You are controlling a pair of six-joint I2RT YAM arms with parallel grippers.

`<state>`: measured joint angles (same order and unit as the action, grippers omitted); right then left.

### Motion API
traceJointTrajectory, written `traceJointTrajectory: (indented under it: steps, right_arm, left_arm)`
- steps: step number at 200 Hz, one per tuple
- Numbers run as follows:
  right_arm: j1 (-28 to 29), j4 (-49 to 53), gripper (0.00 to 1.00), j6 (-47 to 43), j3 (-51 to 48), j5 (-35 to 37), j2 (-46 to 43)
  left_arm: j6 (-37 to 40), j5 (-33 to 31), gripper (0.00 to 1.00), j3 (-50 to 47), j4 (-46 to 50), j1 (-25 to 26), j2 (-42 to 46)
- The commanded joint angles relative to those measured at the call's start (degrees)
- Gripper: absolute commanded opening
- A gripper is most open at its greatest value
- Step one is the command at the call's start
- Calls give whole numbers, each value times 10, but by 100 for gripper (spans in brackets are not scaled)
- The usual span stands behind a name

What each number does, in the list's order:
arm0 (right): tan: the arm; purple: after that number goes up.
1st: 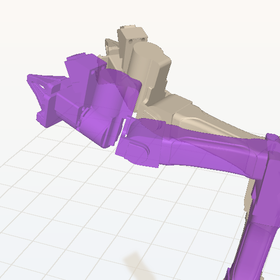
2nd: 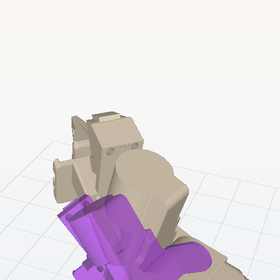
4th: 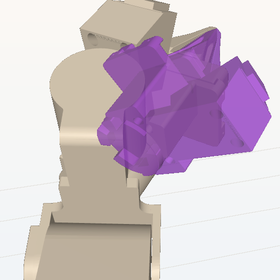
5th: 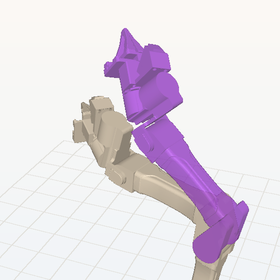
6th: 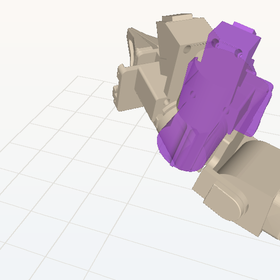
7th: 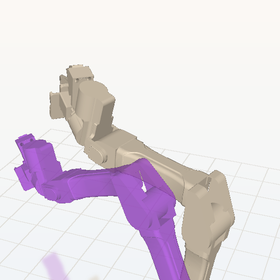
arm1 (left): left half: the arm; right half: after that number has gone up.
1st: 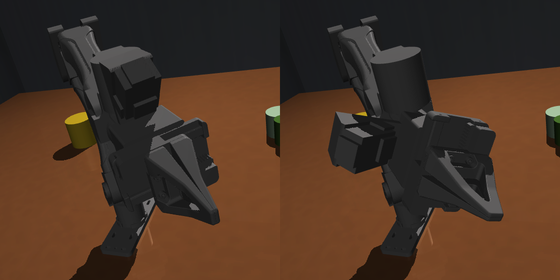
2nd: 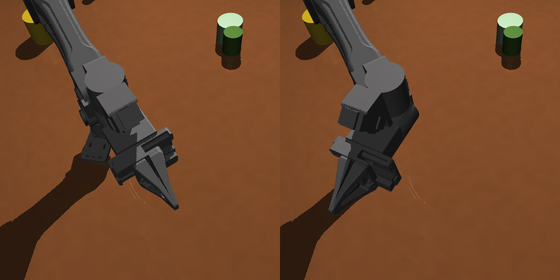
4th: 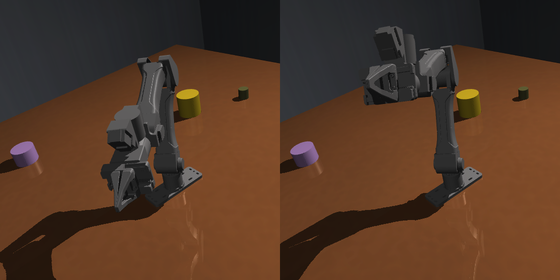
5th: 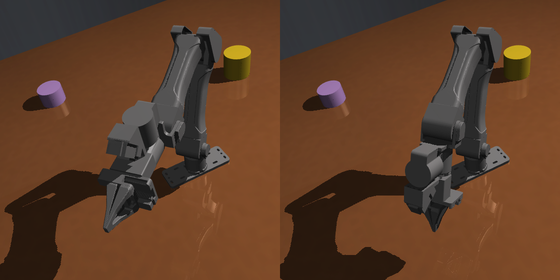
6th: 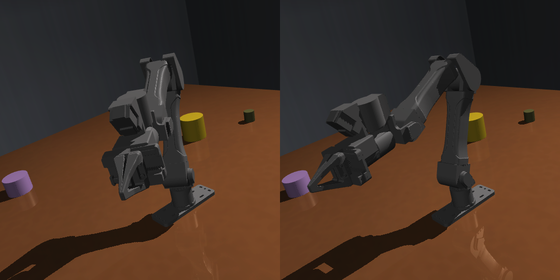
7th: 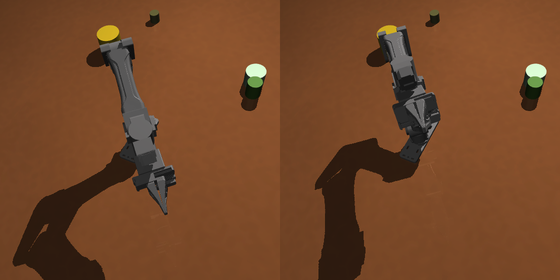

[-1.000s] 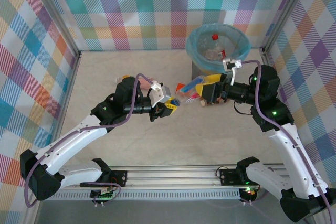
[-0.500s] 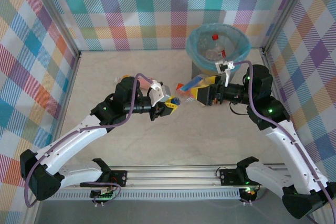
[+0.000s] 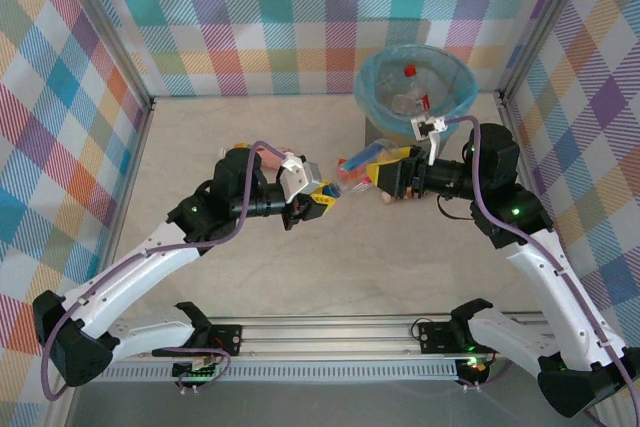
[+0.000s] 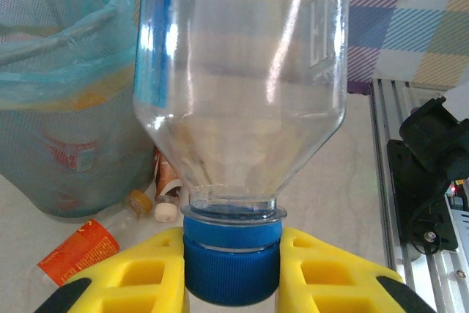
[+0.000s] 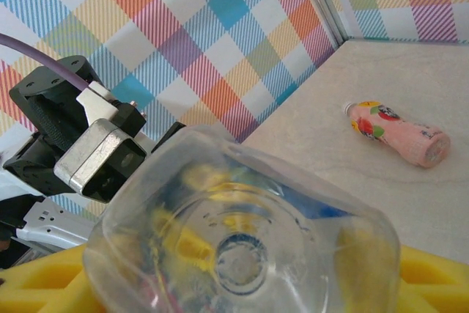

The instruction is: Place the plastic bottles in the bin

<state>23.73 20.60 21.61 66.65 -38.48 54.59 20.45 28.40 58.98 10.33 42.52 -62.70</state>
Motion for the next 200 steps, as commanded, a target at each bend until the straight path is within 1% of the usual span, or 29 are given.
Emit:
traceJointTrajectory:
  steps: [1,22,46,56,62,84,87,94,106,126,140,174,200]
  right_arm:
    - [4,2,62,-3,14,-4,-4]
    - [4,3,59,3,17,0,-2]
    - [4,13,57,11,26,12,-3]
    - [4,22,56,13,35,22,-1]
    - [4,27,56,13,40,25,-1]
    - [3,51,55,13,65,46,4]
    - [4,54,55,12,69,50,5]
    - [3,59,55,12,75,56,7]
    - [3,64,53,11,87,63,14]
    - [4,83,53,2,118,65,35]
    - [4,116,53,-17,154,92,53]
    - [3,208,53,-98,274,226,110]
    - [0,222,53,-158,344,350,159]
  left_arm:
    - [7,-6,0,-3,-28,5,21]
    - [8,-5,1,-6,-26,5,29]
    - [8,-11,6,-9,-26,5,40]
    - [8,-15,10,-10,-28,4,47]
    - [7,-17,18,-11,-30,5,51]
    - [6,-30,58,-15,-33,5,66]
    - [6,-33,61,-16,-33,5,69]
    - [6,-40,65,-20,-36,5,75]
    - [6,-46,67,-27,-37,4,86]
    - [4,-58,68,-39,-36,4,107]
    - [2,-72,68,-49,-36,5,125]
    - [2,-107,71,-75,-34,4,167]
    - [-1,-122,71,-84,-25,4,185]
